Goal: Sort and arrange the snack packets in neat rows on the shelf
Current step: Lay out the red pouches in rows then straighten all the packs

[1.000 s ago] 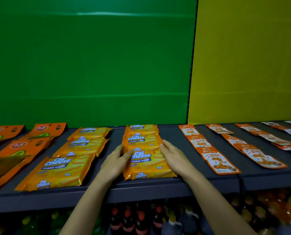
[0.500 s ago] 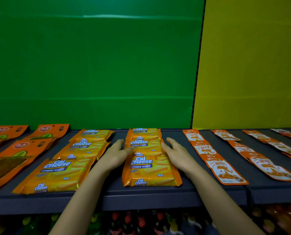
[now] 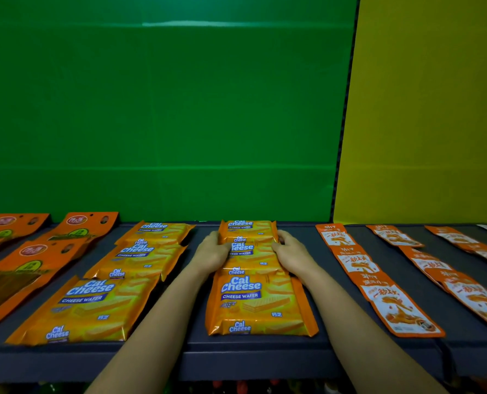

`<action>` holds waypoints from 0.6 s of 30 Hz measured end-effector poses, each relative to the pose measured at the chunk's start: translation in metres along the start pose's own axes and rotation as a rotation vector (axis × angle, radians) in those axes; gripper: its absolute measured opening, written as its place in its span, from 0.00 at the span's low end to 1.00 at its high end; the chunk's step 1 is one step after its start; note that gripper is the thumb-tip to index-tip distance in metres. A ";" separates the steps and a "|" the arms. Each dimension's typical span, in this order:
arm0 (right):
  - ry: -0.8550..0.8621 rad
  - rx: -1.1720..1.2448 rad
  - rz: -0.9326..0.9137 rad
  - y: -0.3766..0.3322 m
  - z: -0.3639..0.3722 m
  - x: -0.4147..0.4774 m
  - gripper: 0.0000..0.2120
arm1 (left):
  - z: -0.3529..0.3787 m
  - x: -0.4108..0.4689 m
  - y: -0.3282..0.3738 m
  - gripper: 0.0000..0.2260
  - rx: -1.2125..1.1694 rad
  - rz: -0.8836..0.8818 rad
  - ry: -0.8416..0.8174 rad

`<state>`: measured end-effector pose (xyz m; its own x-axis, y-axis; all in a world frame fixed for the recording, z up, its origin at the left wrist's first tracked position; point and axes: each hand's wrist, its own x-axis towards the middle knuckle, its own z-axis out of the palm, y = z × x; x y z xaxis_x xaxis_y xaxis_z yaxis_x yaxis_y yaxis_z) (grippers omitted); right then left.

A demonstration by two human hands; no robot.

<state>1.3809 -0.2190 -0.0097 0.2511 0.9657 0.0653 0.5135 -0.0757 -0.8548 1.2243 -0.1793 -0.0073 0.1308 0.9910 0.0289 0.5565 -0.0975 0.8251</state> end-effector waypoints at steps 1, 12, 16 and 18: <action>0.004 -0.009 -0.002 0.001 0.000 0.001 0.17 | 0.001 0.001 -0.001 0.17 0.009 0.015 0.012; 0.027 -0.033 -0.042 0.005 -0.002 0.002 0.16 | 0.002 -0.004 -0.003 0.17 0.084 0.116 0.042; 0.056 -0.045 -0.046 0.003 -0.005 -0.001 0.16 | 0.002 -0.009 0.002 0.17 0.113 0.160 0.090; 0.122 -0.069 -0.074 0.002 -0.008 -0.005 0.17 | -0.001 -0.012 0.003 0.16 0.130 0.195 0.158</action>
<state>1.3874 -0.2257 -0.0081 0.3060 0.9323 0.1928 0.5882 -0.0259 -0.8083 1.2234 -0.1917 -0.0042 0.1222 0.9533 0.2761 0.6349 -0.2889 0.7166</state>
